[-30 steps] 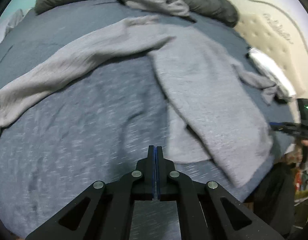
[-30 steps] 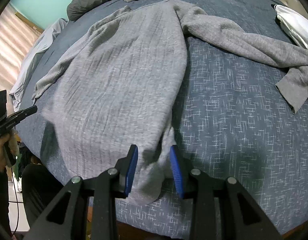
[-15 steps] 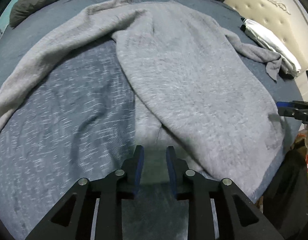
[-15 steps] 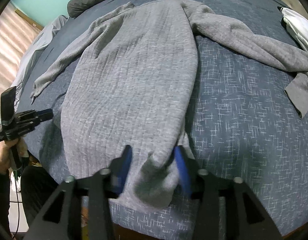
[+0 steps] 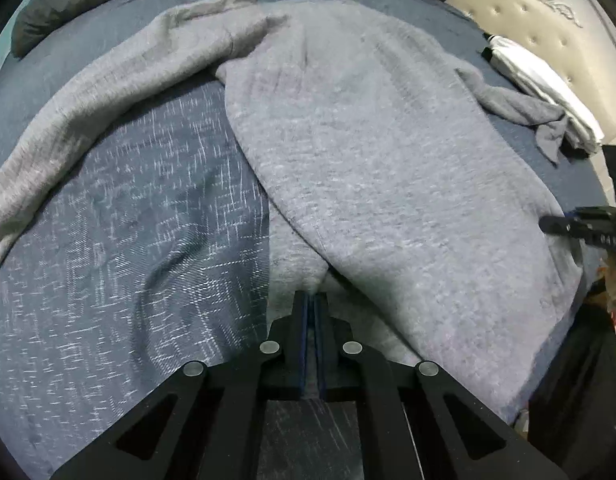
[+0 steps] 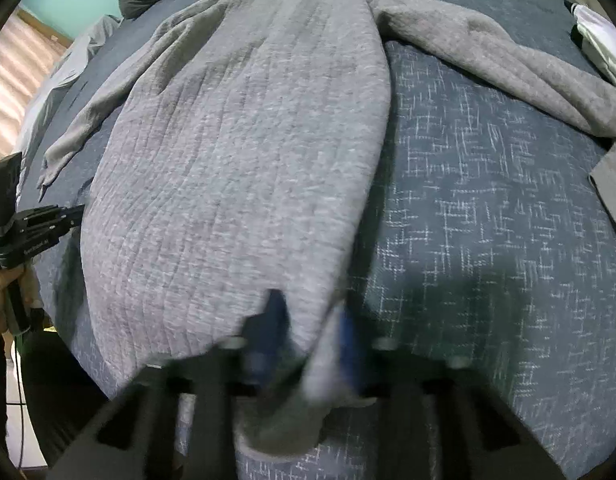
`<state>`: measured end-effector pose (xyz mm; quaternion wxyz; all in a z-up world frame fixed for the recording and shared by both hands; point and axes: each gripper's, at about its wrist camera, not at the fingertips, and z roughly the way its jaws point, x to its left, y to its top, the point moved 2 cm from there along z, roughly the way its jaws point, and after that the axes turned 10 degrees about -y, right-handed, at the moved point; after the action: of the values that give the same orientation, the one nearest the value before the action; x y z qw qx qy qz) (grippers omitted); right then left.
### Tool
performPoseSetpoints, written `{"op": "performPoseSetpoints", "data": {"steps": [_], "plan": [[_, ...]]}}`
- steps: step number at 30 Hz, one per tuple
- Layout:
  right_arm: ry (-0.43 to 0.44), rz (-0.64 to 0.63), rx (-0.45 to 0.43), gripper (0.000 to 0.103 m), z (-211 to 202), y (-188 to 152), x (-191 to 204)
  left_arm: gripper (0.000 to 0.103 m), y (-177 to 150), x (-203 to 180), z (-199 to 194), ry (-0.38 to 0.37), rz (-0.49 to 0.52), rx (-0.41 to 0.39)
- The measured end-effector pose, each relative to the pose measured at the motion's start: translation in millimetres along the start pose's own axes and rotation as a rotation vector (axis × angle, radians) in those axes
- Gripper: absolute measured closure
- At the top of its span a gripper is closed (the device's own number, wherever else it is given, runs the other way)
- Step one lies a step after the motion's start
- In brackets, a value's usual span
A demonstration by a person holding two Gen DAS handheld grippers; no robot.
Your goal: Fold clothes
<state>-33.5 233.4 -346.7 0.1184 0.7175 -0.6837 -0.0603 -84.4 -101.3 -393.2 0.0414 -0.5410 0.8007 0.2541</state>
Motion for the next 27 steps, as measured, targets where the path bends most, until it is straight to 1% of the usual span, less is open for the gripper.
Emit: {"op": "performPoseSetpoints", "data": {"steps": [1, 6, 8, 10, 12, 15, 16, 19, 21, 23, 24, 25, 26, 27], "plan": [[0.014, 0.01, -0.018, 0.093, -4.7, 0.7, -2.0, 0.101, -1.1, -0.6, -9.6, -0.003, 0.004, -0.015], [0.102, 0.102, -0.142, 0.095, -51.8, 9.7, -28.8, 0.101, -10.1, 3.3, -51.9, -0.025, -0.008, -0.075], [0.144, 0.178, -0.184, 0.095, -70.8, 12.1, -49.4, 0.101, -13.8, 7.3, -66.0, -0.042, -0.022, -0.095], [0.184, 0.259, -0.218, 0.095, -87.1, 13.1, -71.5, 0.101, -17.0, 5.1, -71.6, -0.054, -0.029, -0.102], [0.192, 0.312, -0.224, 0.095, -92.6, 12.2, -84.8, 0.101, -22.3, 2.5, -76.3, -0.083, -0.04, -0.109], [0.161, 0.344, -0.19, 0.095, -86.4, 5.9, -94.3, 0.101, -27.3, -1.7, -72.8, -0.086, -0.033, -0.089], [0.152, 0.348, -0.176, 0.095, -82.9, 4.2, -95.3, 0.103, -29.8, -0.5, -68.7, -0.076, -0.037, -0.069], [0.128, 0.361, -0.128, 0.093, -65.2, 0.0, -96.8, 0.103, -38.1, 6.7, -53.0, -0.012, -0.042, -0.005], [0.099, 0.357, -0.12, 0.09, -57.7, -1.7, -94.5, 0.103, -40.7, 9.7, -51.3, -0.007, -0.062, -0.013], [0.079, 0.327, -0.124, 0.089, -54.6, -2.3, -91.2, 0.102, -38.4, 6.5, -49.7, -0.038, -0.076, -0.036], [0.066, 0.304, -0.129, 0.086, -54.4, -3.5, -89.2, 0.1, -35.3, 2.4, -46.1, -0.056, -0.08, -0.039], [0.049, 0.285, -0.137, 0.083, -57.0, -3.8, -87.4, 0.092, -32.0, -1.7, -42.3, -0.074, -0.084, -0.043], [0.039, 0.271, -0.145, 0.082, -60.2, -5.8, -87.7, 0.088, -28.0, -5.9, -37.7, -0.081, -0.083, -0.045], [0.03, 0.259, -0.152, 0.081, -62.9, -7.5, -88.1, 0.079, -24.8, -13.2, -33.6, -0.088, -0.08, -0.045]]}}
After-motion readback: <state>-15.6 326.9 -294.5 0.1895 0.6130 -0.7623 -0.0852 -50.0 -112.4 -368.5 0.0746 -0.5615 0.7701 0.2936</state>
